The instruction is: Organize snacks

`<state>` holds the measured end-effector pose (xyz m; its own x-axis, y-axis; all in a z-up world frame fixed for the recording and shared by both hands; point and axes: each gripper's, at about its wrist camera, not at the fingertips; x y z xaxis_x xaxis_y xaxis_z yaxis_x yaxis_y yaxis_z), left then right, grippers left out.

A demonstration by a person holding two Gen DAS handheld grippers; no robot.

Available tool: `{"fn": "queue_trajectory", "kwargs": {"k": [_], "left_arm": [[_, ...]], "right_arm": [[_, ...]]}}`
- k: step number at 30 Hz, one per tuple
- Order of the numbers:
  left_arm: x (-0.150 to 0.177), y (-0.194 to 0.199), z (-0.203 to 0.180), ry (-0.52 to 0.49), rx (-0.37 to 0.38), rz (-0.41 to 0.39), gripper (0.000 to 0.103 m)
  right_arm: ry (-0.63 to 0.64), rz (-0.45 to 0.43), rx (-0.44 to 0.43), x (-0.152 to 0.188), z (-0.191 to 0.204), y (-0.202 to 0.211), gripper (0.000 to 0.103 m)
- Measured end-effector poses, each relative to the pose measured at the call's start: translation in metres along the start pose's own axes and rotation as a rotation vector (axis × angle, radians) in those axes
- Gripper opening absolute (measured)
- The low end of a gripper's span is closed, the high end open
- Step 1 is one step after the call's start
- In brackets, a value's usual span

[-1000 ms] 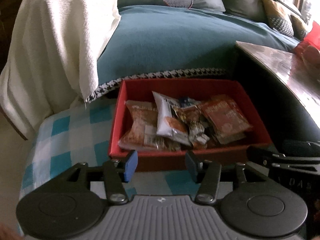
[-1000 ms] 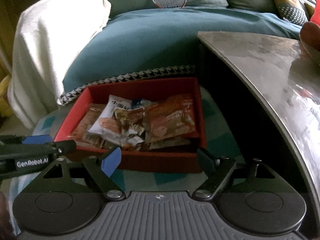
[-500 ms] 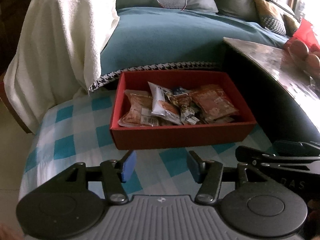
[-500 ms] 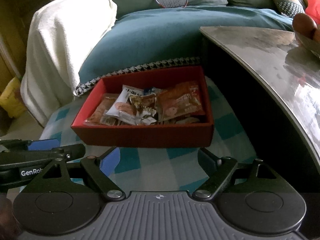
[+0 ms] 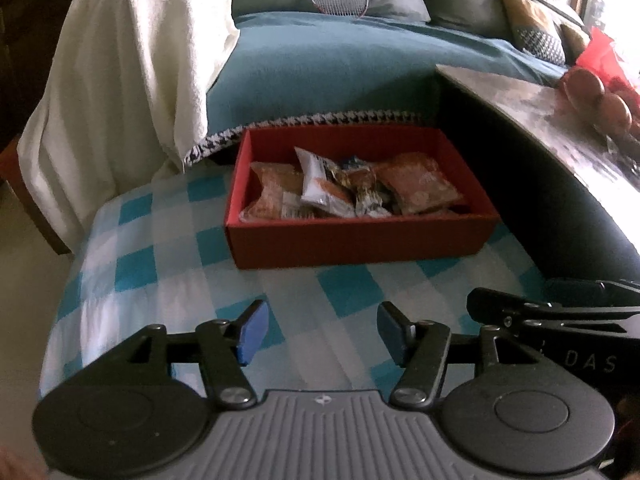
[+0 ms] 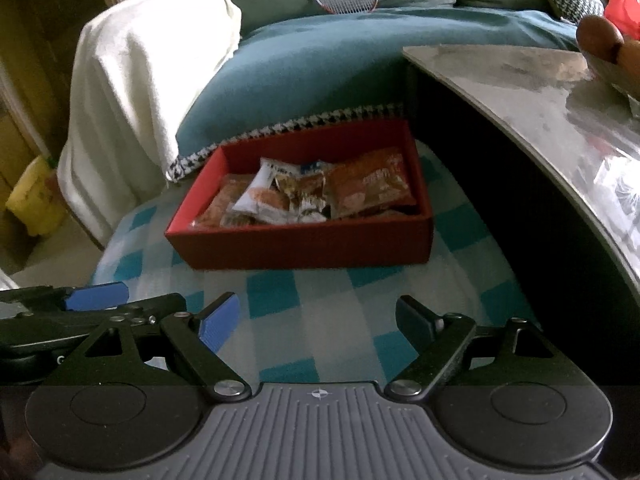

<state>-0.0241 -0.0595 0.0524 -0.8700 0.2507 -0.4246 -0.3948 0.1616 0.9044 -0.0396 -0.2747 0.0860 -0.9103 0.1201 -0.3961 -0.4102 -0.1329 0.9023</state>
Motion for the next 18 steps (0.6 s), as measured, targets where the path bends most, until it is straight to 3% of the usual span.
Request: {"fn": "queue_trajectory", "kwargs": {"k": [18], "left_arm": [[0.028,0.015,-0.002,-0.014,0.011,0.000,0.054]], "right_arm": [[0.008,0.014,-0.010,0.032,0.004,0.015,0.089]]}}
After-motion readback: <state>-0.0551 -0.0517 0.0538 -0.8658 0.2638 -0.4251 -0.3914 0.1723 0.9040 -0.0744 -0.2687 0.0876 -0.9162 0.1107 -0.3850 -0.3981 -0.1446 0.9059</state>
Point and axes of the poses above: each gripper's, at about its wrist camera, not at the fingertips, and y roughly against the way its jaws point, z to its left, x to its underside, and after that the axes turned 13 degrees about z, right-handed
